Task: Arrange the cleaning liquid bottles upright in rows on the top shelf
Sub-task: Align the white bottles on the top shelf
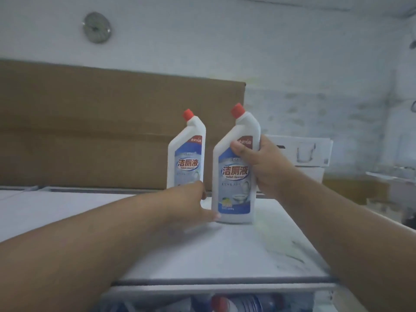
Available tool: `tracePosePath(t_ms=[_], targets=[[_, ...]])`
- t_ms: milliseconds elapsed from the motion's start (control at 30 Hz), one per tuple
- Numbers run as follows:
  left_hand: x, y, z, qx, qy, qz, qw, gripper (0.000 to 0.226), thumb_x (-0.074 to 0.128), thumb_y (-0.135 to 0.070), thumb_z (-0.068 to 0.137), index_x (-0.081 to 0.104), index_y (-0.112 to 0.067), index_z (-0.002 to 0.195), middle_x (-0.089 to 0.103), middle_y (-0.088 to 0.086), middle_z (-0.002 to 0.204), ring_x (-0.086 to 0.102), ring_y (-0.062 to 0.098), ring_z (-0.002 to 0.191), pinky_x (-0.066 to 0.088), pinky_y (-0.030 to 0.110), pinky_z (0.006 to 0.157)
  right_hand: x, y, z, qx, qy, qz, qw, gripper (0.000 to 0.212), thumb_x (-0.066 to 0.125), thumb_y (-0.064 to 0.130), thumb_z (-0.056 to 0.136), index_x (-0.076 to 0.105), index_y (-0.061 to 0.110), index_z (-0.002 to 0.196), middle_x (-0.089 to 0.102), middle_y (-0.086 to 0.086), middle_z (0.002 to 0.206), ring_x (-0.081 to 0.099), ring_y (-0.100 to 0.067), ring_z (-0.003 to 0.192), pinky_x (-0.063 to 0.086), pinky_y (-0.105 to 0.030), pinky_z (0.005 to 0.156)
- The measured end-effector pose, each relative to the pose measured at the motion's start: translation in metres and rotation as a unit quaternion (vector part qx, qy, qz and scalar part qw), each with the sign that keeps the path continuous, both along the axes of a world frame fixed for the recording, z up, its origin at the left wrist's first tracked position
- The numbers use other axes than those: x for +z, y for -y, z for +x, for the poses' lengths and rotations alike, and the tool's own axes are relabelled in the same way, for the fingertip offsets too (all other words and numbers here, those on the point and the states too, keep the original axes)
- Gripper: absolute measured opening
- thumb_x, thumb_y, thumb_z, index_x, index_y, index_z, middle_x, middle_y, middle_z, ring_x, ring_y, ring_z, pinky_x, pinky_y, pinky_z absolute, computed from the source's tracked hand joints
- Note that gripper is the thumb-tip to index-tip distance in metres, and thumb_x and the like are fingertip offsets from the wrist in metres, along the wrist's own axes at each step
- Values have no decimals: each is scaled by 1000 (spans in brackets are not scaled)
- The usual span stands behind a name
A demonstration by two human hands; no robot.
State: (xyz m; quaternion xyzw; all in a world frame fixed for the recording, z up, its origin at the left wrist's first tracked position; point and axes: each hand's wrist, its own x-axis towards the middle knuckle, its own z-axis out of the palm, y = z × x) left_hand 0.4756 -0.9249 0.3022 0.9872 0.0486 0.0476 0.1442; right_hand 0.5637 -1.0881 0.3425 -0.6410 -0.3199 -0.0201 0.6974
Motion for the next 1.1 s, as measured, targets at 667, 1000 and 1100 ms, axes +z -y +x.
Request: tracePosePath(t_ms=[667,1000,1100], targets=[[-30,11,8,27,74,97,992,47,43,-64,93,48,-33,128,53,-6,125,47,17,117,41,37,106,-19,7,32,0,4,-226,974,56,89,12,71,64,29,118,75,4,106,72,-23,100,58,-53,88],[-30,11,8,36,62,122,990,35,40,-59,95,44,-26,107,50,-1,116,42,19,109,41,40,102,-33,-6,43,-62,27,-277,959,59,87,16,72,50,33,114,65,12,106,65,-11,95,58,-44,91],[-29,12,8,39,59,129,989,40,40,-59,96,47,-23,112,50,0,117,43,20,109,41,40,100,-41,-6,41,-117,66,-284,949,65,88,23,72,43,31,118,63,8,115,63,-16,104,58,-44,92]])
